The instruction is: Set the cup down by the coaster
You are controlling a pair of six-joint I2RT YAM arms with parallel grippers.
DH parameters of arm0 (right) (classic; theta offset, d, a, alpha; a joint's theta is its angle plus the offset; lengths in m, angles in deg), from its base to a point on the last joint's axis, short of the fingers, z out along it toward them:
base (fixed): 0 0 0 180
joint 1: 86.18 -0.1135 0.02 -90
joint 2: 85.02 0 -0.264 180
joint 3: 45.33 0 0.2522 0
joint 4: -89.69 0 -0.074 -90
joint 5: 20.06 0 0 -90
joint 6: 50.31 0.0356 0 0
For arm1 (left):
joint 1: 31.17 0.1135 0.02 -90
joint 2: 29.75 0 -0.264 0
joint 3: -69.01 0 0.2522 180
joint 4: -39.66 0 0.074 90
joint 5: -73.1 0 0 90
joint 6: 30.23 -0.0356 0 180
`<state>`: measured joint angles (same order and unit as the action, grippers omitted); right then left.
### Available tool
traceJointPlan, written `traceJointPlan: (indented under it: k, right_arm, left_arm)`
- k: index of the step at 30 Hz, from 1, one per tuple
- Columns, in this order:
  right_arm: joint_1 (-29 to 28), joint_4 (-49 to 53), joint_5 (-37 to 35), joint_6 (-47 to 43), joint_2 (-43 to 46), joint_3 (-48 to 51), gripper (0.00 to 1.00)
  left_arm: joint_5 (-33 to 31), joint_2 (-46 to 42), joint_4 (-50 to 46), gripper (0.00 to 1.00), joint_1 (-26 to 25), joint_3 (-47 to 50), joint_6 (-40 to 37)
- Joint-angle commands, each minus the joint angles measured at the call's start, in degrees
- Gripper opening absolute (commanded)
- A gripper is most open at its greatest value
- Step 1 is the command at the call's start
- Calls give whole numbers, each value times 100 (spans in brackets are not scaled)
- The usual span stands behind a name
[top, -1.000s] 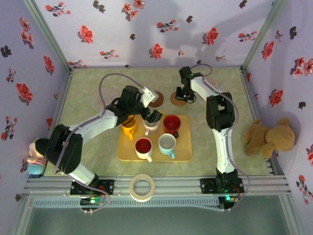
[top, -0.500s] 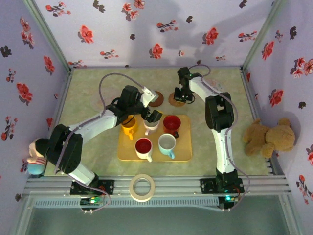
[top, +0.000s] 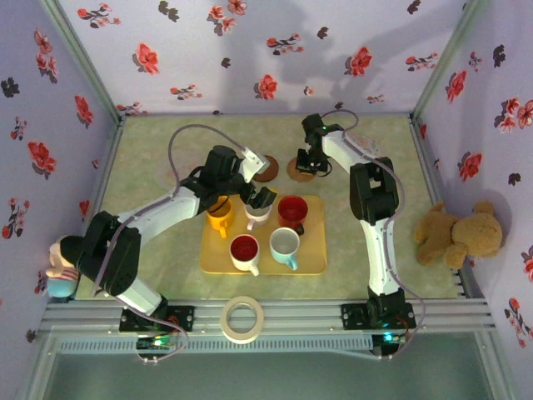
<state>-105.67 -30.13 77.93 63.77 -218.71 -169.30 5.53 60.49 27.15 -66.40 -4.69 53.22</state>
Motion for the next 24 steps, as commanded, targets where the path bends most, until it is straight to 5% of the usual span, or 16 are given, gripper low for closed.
traceJointPlan:
  k: [1, 13, 24]
  right_arm:
    - [-126, 347, 176, 48, -166, 17, 7]
    - [-153, 371, 67, 46, -100, -18, 7]
    - [-152, 497, -14, -14, 62, -273, 21]
  left_arm:
    - [-73, -169, -29, 100, 42, -34, -87]
    - [-73, -164, -20, 100, 41, -26, -92]
    - [-77, -215, -7, 100, 41, -35, -86]
